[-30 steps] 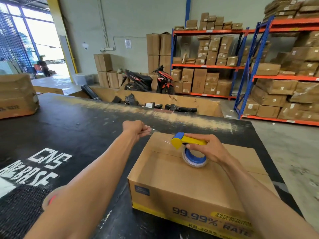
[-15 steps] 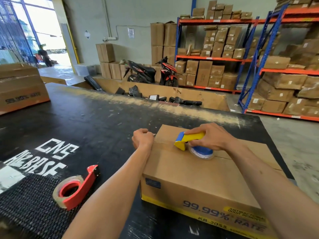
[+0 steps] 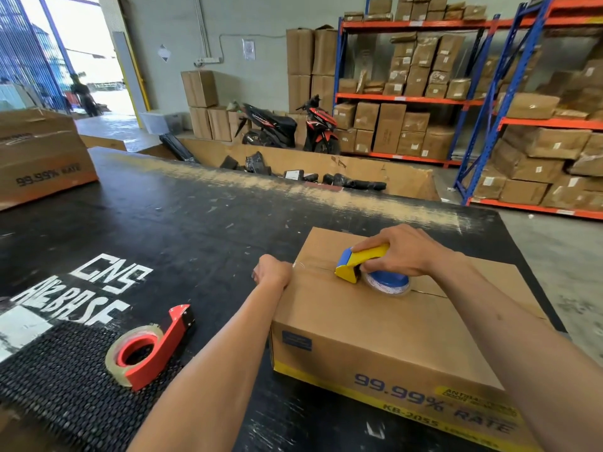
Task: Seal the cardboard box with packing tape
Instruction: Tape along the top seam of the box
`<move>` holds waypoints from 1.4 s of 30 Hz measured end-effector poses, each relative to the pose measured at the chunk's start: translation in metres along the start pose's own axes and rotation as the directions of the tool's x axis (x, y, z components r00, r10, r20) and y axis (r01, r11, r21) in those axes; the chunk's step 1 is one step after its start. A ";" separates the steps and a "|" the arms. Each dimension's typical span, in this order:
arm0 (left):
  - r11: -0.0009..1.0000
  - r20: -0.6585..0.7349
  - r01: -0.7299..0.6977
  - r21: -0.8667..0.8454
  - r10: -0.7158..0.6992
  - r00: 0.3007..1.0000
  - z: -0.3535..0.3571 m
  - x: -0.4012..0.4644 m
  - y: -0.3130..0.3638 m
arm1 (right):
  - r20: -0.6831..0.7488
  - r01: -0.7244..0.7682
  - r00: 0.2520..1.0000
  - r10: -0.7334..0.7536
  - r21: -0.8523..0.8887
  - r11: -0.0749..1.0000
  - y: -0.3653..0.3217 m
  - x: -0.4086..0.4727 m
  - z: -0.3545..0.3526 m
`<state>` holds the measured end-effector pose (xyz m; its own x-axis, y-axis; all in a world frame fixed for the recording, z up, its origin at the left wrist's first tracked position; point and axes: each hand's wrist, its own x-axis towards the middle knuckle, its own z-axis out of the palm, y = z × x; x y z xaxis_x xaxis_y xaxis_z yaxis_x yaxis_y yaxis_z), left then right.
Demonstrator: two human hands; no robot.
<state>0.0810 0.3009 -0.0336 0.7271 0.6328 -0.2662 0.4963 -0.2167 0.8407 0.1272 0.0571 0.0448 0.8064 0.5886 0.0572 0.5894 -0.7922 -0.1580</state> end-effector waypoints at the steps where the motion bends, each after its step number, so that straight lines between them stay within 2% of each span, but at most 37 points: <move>1: 0.990 -0.043 -0.087 0.112 0.093 0.995 0.001 -0.002 -0.001 | 0.002 0.004 1.000 -0.004 -0.002 1.000 0.000 0.000 0.000; 2: 0.964 -0.065 -0.196 0.178 0.210 0.975 0.003 -0.004 -0.001 | 0.001 0.007 1.000 -0.007 -0.001 1.000 0.001 -0.001 0.000; 4: 0.873 -0.052 -0.427 0.234 0.450 0.892 0.010 -0.005 0.004 | 0.007 0.008 1.000 -0.008 0.009 1.000 0.002 -0.001 -0.002; 6: 0.763 0.091 -0.586 0.273 0.586 0.806 0.020 -0.009 0.009 | 0.028 0.012 1.000 -0.012 0.027 1.000 0.003 -0.001 -0.003; 7: 0.708 0.205 -0.622 0.334 0.590 0.781 0.026 -0.010 0.009 | 0.040 0.010 0.999 -0.011 0.037 0.999 0.003 -0.001 -0.005; 9: 0.574 0.406 -0.651 0.496 0.510 0.758 0.035 -0.007 0.004 | 0.060 0.007 0.998 -0.011 0.054 0.998 0.004 -0.003 -0.007; 13: 0.420 0.510 -0.683 0.597 0.458 0.728 0.039 0.001 0.000 | 0.059 0.042 0.997 -0.044 0.026 0.999 0.000 -0.003 -0.008; 17: 0.384 0.519 -0.680 0.625 0.446 0.729 0.040 -0.001 0.000 | 0.075 0.052 0.996 -0.050 -0.027 0.998 -0.004 0.001 -0.010; 23: 0.386 0.535 -0.671 0.633 0.408 0.740 0.037 -0.005 0.003 | 0.122 0.098 0.988 -0.099 0.014 0.995 0.015 -0.019 -0.019; 30: 0.371 0.547 -0.678 0.635 0.405 0.733 0.035 -0.008 0.005 | 0.192 0.004 0.981 0.000 -0.018 1.000 0.107 -0.090 -0.035; 36: 0.244 0.565 -0.686 0.685 0.416 0.712 0.043 -0.029 0.009 | 0.110 0.082 0.991 -0.070 -0.104 0.991 0.121 -0.092 -0.024; 42: 0.198 0.687 -0.801 0.565 0.423 0.590 0.094 -0.099 0.015 | 0.069 0.105 0.993 -0.099 -0.087 0.991 0.124 -0.095 -0.023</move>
<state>0.0607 0.1648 -0.0391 0.9653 -0.2290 -0.1253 -0.2154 -0.9699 0.1132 0.1247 -0.1002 0.0422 0.7386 0.6741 0.0043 0.6729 -0.7369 -0.0644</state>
